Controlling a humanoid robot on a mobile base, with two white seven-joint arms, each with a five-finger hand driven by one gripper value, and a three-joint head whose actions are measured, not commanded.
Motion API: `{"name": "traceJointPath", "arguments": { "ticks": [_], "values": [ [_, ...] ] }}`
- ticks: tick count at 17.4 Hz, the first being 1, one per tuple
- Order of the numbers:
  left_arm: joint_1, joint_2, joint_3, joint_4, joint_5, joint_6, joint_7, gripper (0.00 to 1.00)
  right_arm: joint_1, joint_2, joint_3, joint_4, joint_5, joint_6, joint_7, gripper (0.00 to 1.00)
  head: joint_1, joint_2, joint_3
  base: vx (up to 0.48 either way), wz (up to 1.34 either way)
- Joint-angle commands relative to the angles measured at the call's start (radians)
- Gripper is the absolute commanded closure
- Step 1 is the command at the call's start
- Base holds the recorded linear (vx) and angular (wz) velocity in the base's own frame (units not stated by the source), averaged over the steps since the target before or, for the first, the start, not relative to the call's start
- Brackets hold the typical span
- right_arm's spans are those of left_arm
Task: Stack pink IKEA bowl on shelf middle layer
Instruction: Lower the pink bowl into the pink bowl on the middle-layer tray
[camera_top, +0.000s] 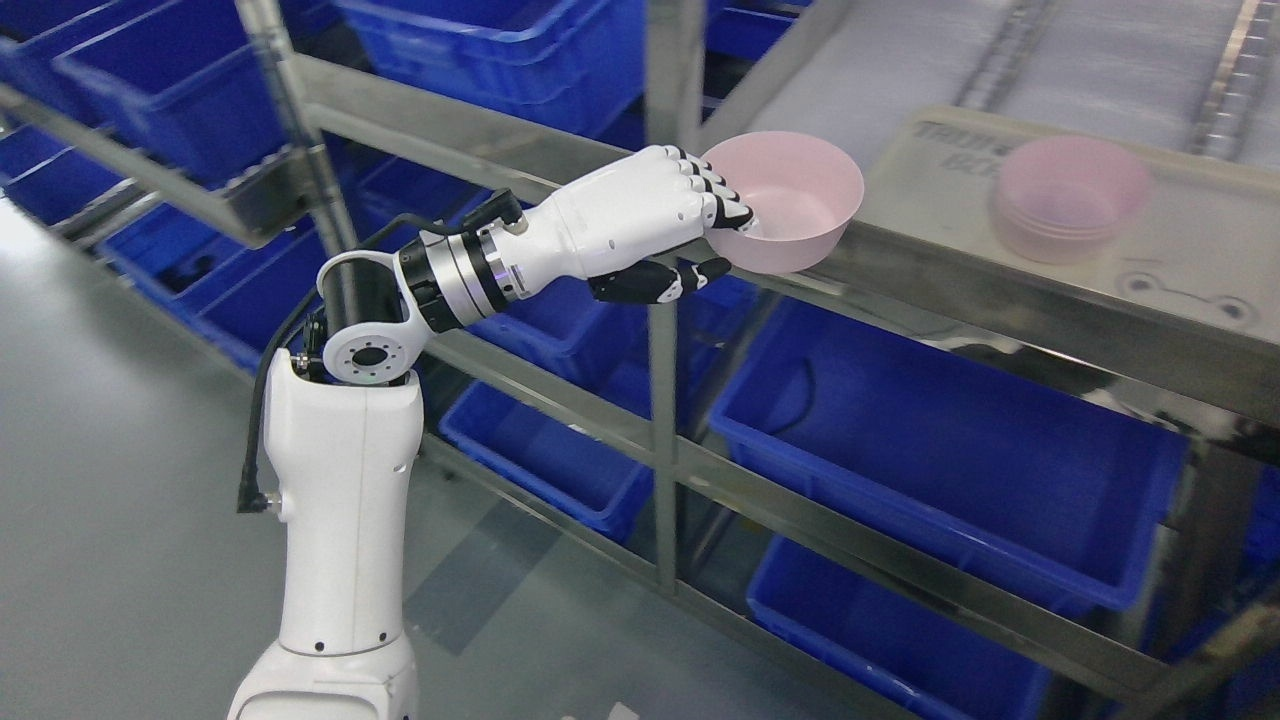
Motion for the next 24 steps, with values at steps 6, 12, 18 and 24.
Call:
{"name": "traceJointPath", "arguments": {
  "ticks": [6,12,18,24],
  "values": [
    [-0.094,0.147,0.107,0.045,-0.272,0.126,-0.028,0.98,0.021,-0.017,0.0,-0.017,0.0,0.0,0.007,0.0,0.0,0.0,0.0,0.079,-1.07],
    [-0.127,0.054,-0.035,0.108,-0.28,0.129,-0.02,0.97,0.021,-0.017,0.0,-0.017,0.0,0.0,0.007,0.0,0.0,0.0,0.0,0.106,-0.38],
    [-0.117,0.037,-0.072,0.103,-0.309,0.129,-0.046,0.97,0.021,-0.017,0.0,-0.017,0.0,0.0,0.007,0.0,0.0,0.0,0.0,0.078,-0.2],
    [-0.115,0.104,-0.064,0.101,-0.314,0.129,-0.068,0.97,0.021,-0.017,0.0,-0.017,0.0,0.0,0.007,0.0,0.0,0.0,0.0,0.012,-0.01]
  ]
}}
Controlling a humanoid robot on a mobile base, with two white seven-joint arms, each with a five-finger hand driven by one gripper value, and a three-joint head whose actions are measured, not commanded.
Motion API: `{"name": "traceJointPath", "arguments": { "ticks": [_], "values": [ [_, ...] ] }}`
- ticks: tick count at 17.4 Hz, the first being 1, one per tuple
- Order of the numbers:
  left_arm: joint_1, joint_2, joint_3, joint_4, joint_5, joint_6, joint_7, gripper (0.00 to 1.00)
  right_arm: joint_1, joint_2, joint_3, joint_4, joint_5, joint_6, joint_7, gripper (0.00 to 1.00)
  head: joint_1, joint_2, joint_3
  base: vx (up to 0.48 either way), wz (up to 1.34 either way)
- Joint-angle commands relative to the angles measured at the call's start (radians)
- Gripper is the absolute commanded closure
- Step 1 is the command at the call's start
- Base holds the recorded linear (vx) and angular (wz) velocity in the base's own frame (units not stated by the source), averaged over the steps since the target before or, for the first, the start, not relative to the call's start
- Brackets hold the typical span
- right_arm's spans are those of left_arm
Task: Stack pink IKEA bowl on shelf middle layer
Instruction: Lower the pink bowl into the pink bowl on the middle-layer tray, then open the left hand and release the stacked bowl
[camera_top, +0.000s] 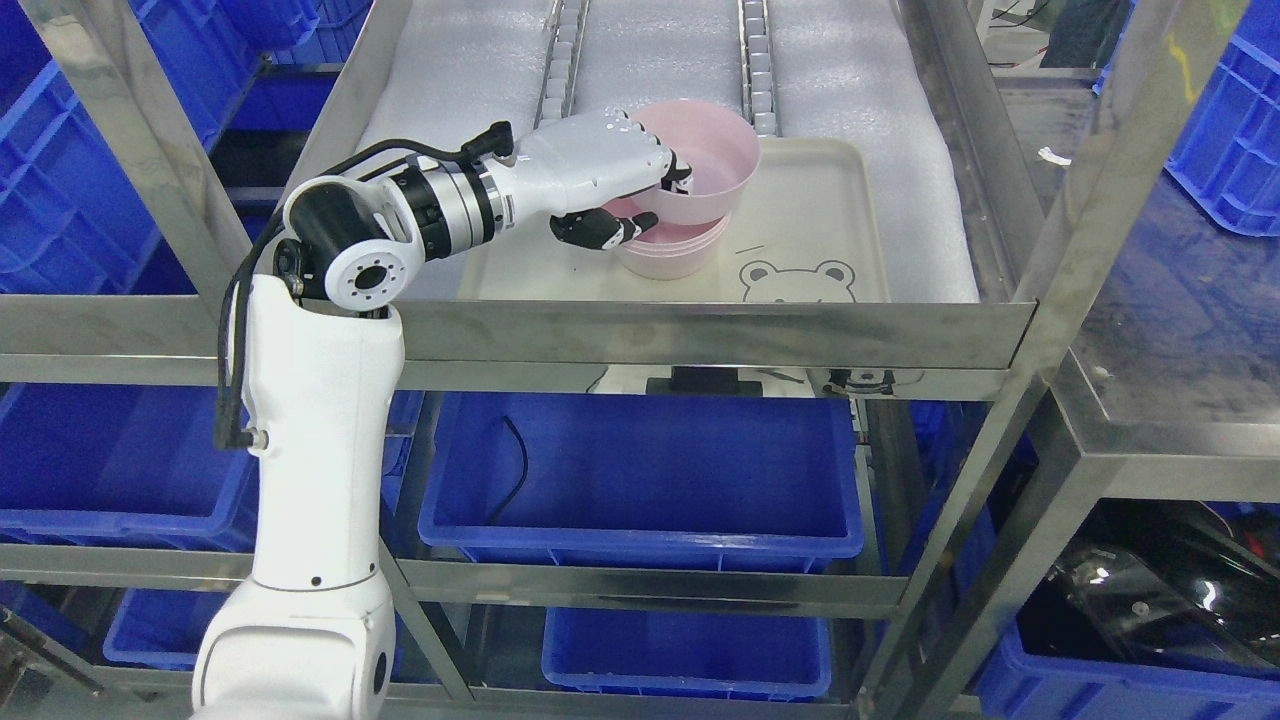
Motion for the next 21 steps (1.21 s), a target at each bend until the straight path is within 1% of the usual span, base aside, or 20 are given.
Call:
{"name": "traceJointPath", "arguments": {
  "ticks": [1,2,4,5,6,9,10,11,13,14,15,16,17,19,21],
  "values": [
    [-0.002,0.045,-0.021,0.011,-0.009,0.0,-0.019,0.96,0.021,-0.017,0.0,-0.017,0.0,0.0,0.0,0.0,0.0,0.0,0.0,0.0,0.0],
    [-0.002,0.041,-0.014,0.011,-0.007,0.0,-0.019,0.94,0.021,-0.017,0.0,-0.017,0.0,0.0,0.0,0.0,0.0,0.0,0.0,0.0,0.0],
    [-0.002,0.021,-0.002,0.013,-0.007,0.0,-0.016,0.68,0.021,-0.017,0.0,-0.017,0.0,0.0,0.0,0.0,0.0,0.0,0.0,0.0,0.0],
    [-0.002,0.012,-0.001,0.013,-0.007,0.0,-0.014,0.65,0.021,-0.017,0.0,-0.017,0.0,0.0,0.0,0.0,0.0,0.0,0.0,0.0,0.0],
    [-0.005,0.002,-0.001,0.013,-0.007,0.0,-0.011,0.59,0.021,-0.017,0.0,-0.017,0.0,0.0,0.0,0.0,0.0,0.0,0.0,0.0,0.0],
    [-0.005,-0.028,-0.002,0.015,-0.001,-0.004,0.021,0.3,0.021,-0.017,0.0,-0.017,0.0,0.0,0.0,0.0,0.0,0.0,0.0,0.0,0.0],
    [-0.005,-0.03,-0.001,0.015,-0.001,-0.004,0.025,0.26,0.021,-0.017,0.0,-0.017,0.0,0.0,0.0,0.0,0.0,0.0,0.0,0.0,0.0],
    [-0.005,-0.031,0.001,0.015,-0.001,-0.003,0.027,0.2,0.021,-0.017,0.0,-0.017,0.0,0.0,0.0,0.0,0.0,0.0,0.0,0.0,0.0],
    [-0.006,-0.043,0.03,0.015,0.002,0.01,0.045,0.03,0.021,-0.017,0.0,-0.017,0.0,0.0,0.0,0.0,0.0,0.0,0.0,0.0,0.0],
    [-0.006,-0.043,0.071,0.015,0.022,0.013,0.054,0.0,0.021,-0.017,0.0,-0.017,0.0,0.0,0.0,0.0,0.0,0.0,0.0,0.0,0.0],
    [-0.011,-0.043,0.09,0.016,0.083,0.016,0.056,0.0,0.021,-0.017,0.0,-0.017,0.0,0.0,0.0,0.0,0.0,0.0,0.0,0.0,0.0],
    [-0.012,-0.043,0.091,0.016,0.193,0.033,0.055,0.0,0.021,-0.017,0.0,-0.017,0.0,0.0,0.0,0.0,0.0,0.0,0.0,0.0,0.0],
    [-0.012,-0.043,0.091,0.015,0.291,0.074,0.056,0.0,0.021,-0.017,0.0,-0.017,0.0,0.0,0.0,0.0,0.0,0.0,0.0,0.0,0.0],
    [-0.012,-0.043,0.098,0.013,0.414,0.126,0.059,0.0,0.021,-0.017,0.0,-0.017,0.0,0.0,0.0,0.0,0.0,0.0,0.0,0.0,0.0],
    [-0.012,-0.043,0.088,0.008,0.541,0.137,0.085,0.0,0.021,-0.017,0.0,-0.017,0.0,0.0,0.0,0.0,0.0,0.0,0.0,0.0,0.0]
  ]
}}
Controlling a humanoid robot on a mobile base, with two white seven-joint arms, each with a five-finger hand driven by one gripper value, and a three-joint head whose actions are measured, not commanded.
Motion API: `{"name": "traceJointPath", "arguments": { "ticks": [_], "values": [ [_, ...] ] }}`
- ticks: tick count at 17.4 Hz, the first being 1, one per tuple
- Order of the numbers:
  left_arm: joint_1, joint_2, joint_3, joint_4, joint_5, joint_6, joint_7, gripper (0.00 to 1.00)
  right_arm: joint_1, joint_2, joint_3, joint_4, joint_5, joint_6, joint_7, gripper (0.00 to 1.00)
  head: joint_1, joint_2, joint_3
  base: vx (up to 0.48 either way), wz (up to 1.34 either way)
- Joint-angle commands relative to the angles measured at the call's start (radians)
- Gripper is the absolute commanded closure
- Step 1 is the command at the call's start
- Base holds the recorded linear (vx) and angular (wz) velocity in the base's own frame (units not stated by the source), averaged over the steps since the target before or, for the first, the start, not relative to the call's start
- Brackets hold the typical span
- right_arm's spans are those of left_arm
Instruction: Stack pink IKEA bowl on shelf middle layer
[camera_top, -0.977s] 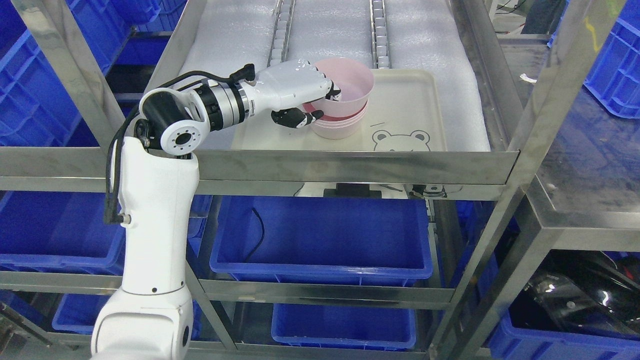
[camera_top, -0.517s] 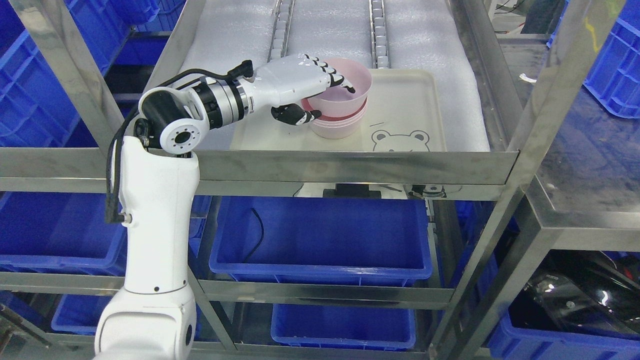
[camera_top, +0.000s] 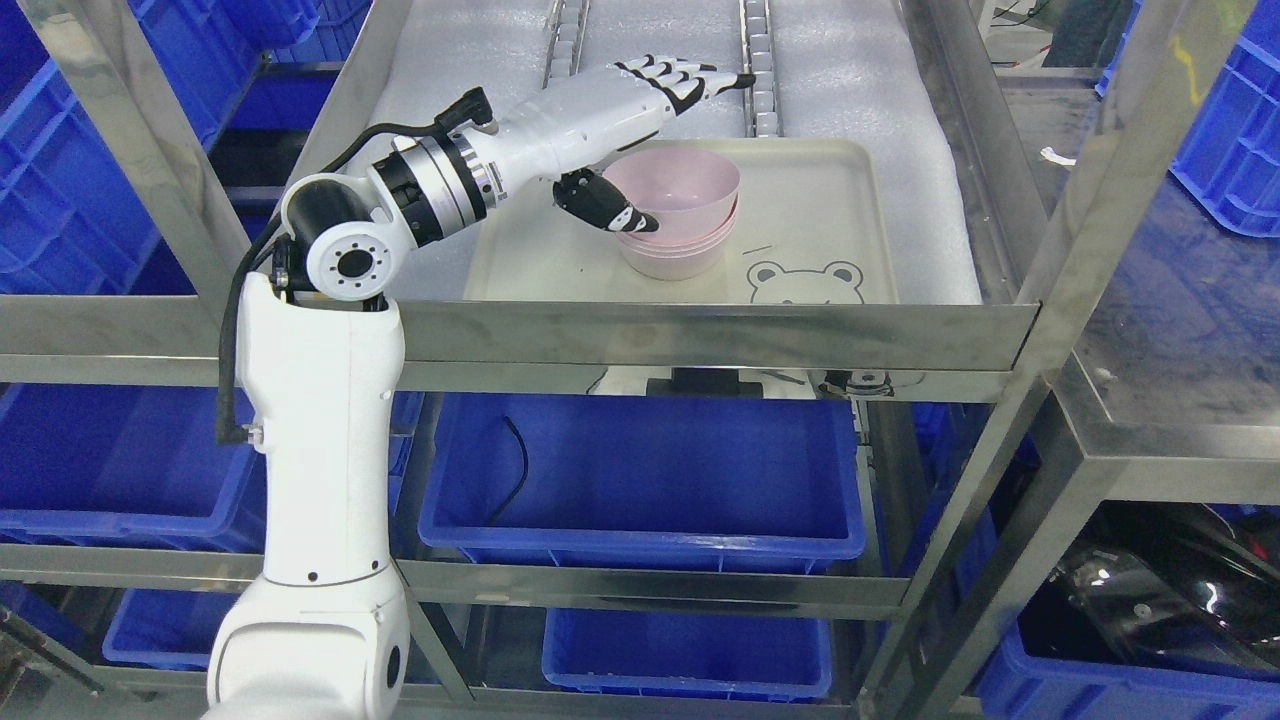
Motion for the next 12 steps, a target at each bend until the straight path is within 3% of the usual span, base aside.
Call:
{"name": "traceJointPath", "arguments": {
  "ticks": [1,5,10,12],
  "values": [
    [-0.002,-0.002,0.026,-0.013,0.315,0.044,0.033,0.0,0.022,-0.017,0.0,-0.017,0.0,0.0,0.001,0.0,0.0,0.0,0.0,0.0,0.0],
    [0.053,-0.002,-0.16,-0.079,0.484,0.098,0.034,0.0,0.022,-0.017,0.0,-0.017,0.0,0.0,0.001,0.0,0.0,0.0,0.0,-0.013,0.01],
    [0.319,-0.002,-0.498,-0.104,0.487,0.025,0.022,0.0,0.022,-0.017,0.0,-0.017,0.0,0.0,0.001,0.0,0.0,0.0,0.0,-0.049,0.11],
    [0.422,-0.002,-0.552,-0.102,0.485,0.011,0.014,0.0,0.022,-0.017,0.0,-0.017,0.0,0.0,0.001,0.0,0.0,0.0,0.0,-0.061,0.13]
  ]
}}
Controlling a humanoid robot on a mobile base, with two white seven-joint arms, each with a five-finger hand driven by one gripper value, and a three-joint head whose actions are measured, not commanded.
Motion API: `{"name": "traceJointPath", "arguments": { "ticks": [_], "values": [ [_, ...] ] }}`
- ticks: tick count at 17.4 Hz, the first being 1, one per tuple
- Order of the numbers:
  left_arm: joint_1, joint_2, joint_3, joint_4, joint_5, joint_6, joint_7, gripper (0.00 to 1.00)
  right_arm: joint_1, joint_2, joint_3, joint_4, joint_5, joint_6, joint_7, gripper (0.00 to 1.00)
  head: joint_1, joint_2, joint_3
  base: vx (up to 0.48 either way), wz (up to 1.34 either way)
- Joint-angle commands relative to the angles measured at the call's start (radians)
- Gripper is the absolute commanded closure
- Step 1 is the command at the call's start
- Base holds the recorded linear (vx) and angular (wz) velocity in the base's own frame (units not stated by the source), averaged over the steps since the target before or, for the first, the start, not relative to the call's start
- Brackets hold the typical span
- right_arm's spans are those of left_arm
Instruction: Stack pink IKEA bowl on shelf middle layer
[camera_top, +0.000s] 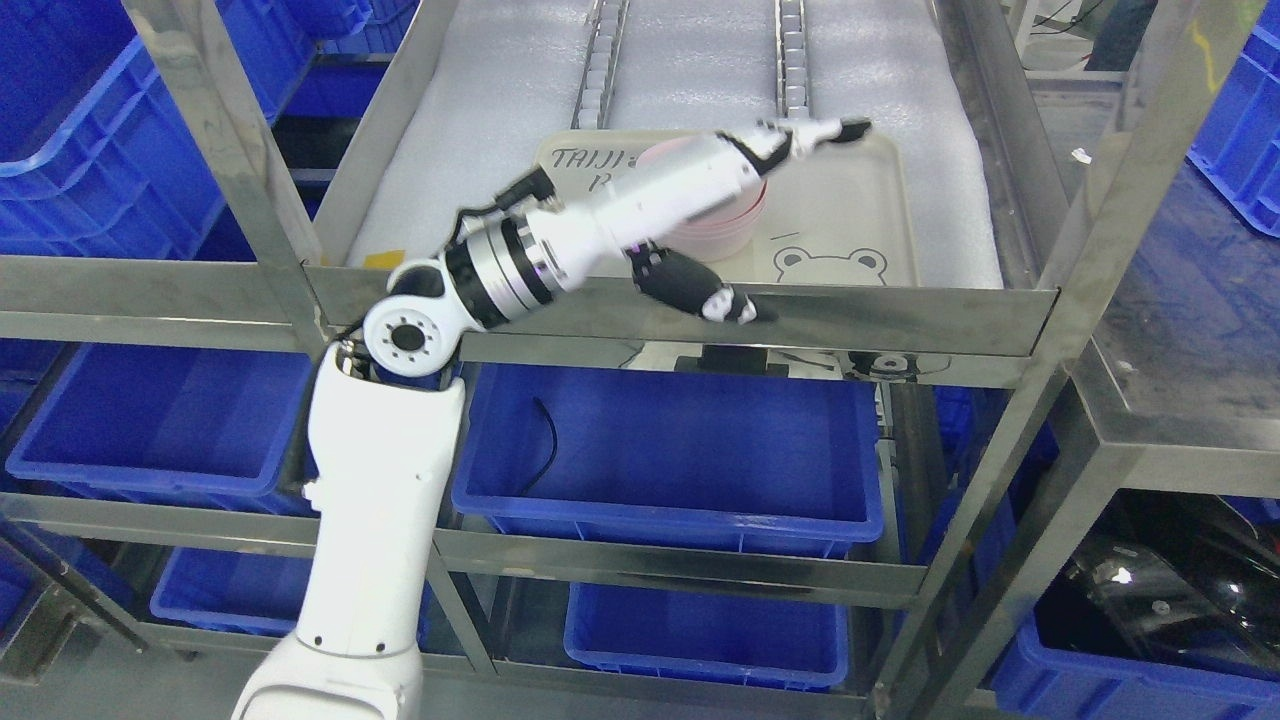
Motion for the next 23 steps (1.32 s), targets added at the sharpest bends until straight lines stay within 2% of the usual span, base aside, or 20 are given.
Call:
{"name": "traceJointPath", "arguments": {
  "ticks": [1,4,7,9,12,14,15,17,21,23],
  "values": [
    [0.278,0.011,-0.347,-0.043,0.057,-0.034,-0.01,0.0,0.021,-0.017,0.0,-0.017,0.0,0.0,0.001,0.0,0.0,0.0,0.0,-0.075,0.13],
    [0.506,0.011,-0.294,-0.02,0.05,-0.065,0.0,0.0,0.021,-0.017,0.0,-0.017,0.0,0.0,0.001,0.0,0.0,0.0,0.0,-0.069,0.14],
    [0.706,0.011,-0.133,0.044,0.052,-0.129,0.048,0.0,0.021,-0.017,0.0,-0.017,0.0,0.0,0.001,0.0,0.0,0.0,0.0,-0.047,0.11],
    [0.787,0.011,-0.029,0.114,0.063,-0.209,0.221,0.0,0.021,-0.017,0.0,-0.017,0.0,0.0,0.001,0.0,0.0,0.0,0.0,-0.015,0.05],
    [0.812,0.011,0.105,0.228,0.095,-0.218,0.615,0.0,0.021,-0.017,0.0,-0.017,0.0,0.0,0.001,0.0,0.0,0.0,0.0,0.0,0.0],
    [0.811,0.011,0.159,0.241,0.125,-0.209,0.791,0.0,0.021,-0.017,0.0,-0.017,0.0,0.0,0.001,0.0,0.0,0.0,0.0,0.0,0.0],
    [0.806,0.011,0.183,0.247,0.141,-0.177,0.822,0.0,0.021,-0.017,0.0,-0.017,0.0,0.0,0.001,0.0,0.0,0.0,0.0,0.0,0.0],
    [0.803,0.011,0.223,0.239,0.202,0.057,0.819,0.0,0.021,-0.017,0.0,-0.017,0.0,0.0,0.001,0.0,0.0,0.0,0.0,0.0,0.0],
    [0.793,0.011,0.202,0.111,0.245,0.087,0.808,0.0,0.021,-0.017,0.0,-0.017,0.0,0.0,0.001,0.0,0.0,0.0,0.0,0.0,0.0],
    [0.759,0.011,0.185,0.093,0.245,0.096,0.784,0.0,0.021,-0.017,0.0,-0.017,0.0,0.0,0.001,0.0,0.0,0.0,0.0,0.0,0.0]
  ]
}}
